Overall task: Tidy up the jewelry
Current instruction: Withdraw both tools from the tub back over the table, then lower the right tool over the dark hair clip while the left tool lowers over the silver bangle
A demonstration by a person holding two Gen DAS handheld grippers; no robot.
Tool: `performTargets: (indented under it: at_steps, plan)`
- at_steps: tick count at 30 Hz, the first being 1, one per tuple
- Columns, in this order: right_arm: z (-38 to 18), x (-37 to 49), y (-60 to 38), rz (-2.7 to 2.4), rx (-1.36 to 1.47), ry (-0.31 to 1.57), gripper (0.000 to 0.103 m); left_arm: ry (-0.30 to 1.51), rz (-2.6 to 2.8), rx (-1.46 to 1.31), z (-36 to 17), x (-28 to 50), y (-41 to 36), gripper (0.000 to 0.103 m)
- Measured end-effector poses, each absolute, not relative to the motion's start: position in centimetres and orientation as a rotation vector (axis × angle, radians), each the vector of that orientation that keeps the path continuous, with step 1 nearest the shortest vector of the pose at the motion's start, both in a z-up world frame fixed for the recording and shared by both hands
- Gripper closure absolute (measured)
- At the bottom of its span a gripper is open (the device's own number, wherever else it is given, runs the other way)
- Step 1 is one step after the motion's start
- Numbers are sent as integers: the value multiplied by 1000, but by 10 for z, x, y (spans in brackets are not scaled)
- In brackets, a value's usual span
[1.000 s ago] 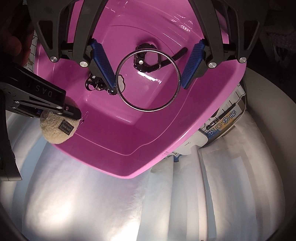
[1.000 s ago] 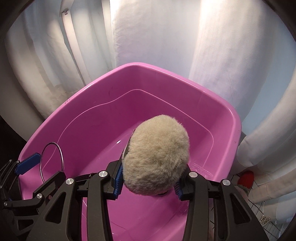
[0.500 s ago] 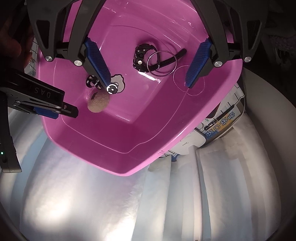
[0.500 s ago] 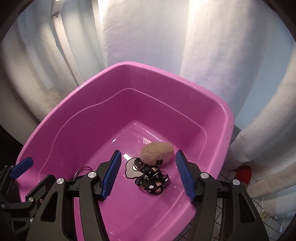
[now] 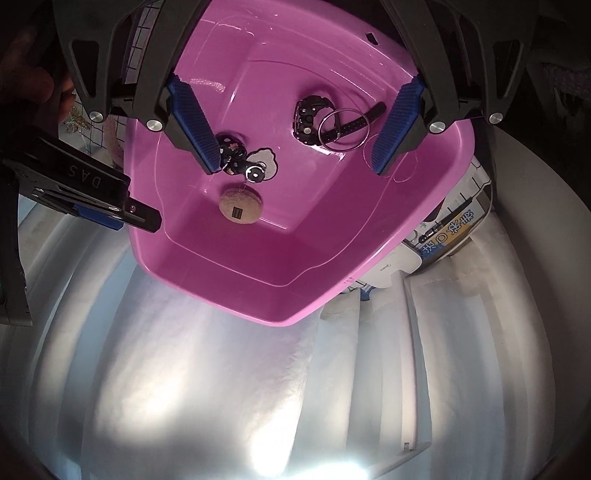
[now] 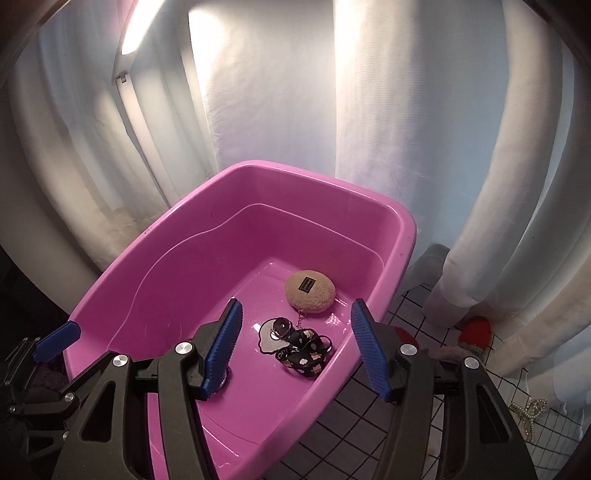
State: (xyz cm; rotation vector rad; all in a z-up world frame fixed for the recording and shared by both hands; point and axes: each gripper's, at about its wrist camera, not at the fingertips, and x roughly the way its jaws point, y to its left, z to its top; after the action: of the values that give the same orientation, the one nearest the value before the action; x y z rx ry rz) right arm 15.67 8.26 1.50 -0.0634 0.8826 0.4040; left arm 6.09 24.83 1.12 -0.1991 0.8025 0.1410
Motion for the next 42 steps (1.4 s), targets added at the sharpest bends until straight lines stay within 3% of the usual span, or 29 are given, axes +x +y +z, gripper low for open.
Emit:
performTargets:
  at_steps: [12,20,31,42]
  plan:
    - [45,97,-62,177,37,800,44,755,-57,-144,39,49,153,15]
    - [24,53,-154,3,95,833,43,766,-226,-105,36,36,74,14]
    - [-33,15,-232,-127,140,936,43,865,-307,-17,-17,13,-6,14]
    - [-116,29,-261,-151,152,1057,43,949,-268,45,-97,1,-48,14]
